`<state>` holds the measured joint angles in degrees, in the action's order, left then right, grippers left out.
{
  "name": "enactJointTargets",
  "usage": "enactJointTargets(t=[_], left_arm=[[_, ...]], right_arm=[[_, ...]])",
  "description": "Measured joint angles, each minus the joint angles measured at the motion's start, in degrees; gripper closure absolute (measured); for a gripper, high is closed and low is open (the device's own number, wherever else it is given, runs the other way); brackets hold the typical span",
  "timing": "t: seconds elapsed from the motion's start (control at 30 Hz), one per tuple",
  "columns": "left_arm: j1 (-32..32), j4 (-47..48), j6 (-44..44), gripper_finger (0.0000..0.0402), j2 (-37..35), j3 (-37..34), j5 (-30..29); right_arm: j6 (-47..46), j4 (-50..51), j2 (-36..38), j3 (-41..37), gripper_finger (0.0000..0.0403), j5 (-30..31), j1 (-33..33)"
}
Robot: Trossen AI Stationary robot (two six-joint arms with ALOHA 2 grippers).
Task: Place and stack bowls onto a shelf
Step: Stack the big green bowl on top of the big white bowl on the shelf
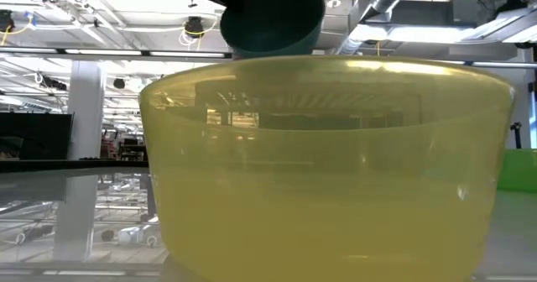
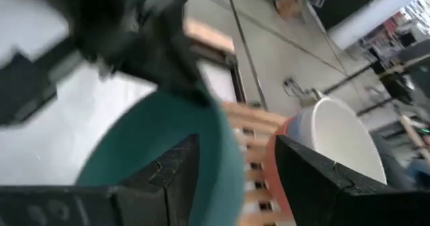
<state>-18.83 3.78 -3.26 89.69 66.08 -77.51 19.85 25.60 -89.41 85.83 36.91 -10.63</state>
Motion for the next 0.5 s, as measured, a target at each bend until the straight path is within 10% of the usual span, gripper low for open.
enactJointTargets(t=[0.5], left_arm=[[-0.8,-2.8,18.0,0.0401,1.4,1.6,4.1]], right_arm=[[-1.2,9.9,-2.0,-0.1,0.0244,3.8,2.5]])
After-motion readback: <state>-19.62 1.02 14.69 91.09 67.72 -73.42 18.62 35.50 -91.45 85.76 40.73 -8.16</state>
